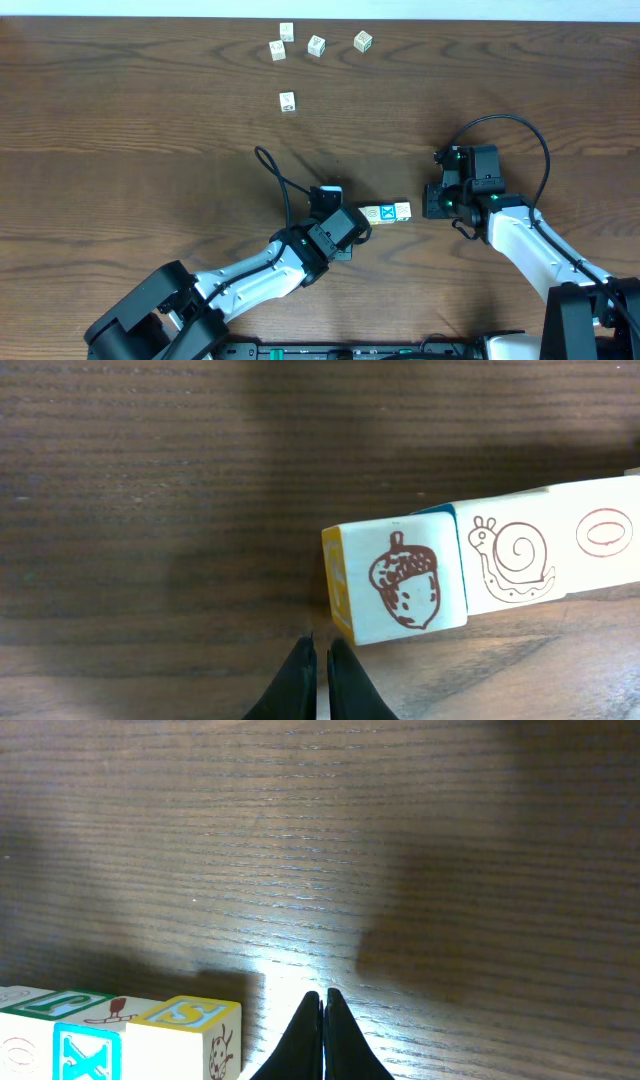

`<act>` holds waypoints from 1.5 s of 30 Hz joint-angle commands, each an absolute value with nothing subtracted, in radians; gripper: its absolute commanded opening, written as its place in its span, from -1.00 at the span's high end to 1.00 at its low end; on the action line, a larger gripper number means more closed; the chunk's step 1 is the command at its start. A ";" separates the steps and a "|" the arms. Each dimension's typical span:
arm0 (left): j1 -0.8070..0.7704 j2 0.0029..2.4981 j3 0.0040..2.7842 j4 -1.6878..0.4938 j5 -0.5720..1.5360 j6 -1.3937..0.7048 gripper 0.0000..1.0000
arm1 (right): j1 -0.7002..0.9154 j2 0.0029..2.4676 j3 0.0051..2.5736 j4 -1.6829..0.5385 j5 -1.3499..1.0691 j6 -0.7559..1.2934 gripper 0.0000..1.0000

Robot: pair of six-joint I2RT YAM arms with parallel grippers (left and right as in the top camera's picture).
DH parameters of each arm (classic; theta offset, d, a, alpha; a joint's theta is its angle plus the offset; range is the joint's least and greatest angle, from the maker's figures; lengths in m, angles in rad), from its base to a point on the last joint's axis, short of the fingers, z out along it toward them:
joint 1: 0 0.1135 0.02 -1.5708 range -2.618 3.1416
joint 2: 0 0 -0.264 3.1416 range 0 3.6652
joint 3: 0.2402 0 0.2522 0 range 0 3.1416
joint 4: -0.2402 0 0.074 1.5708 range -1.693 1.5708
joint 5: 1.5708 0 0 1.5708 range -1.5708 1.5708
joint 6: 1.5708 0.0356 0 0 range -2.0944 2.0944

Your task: Lift 5 blocks

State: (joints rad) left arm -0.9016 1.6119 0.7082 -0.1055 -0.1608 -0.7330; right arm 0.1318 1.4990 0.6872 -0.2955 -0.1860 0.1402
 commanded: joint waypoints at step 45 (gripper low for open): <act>-0.949 1.608 0.698 -0.092 -0.192 -0.716 0.85 | 0.122 1.507 0.704 -0.292 -0.184 0.133 0.98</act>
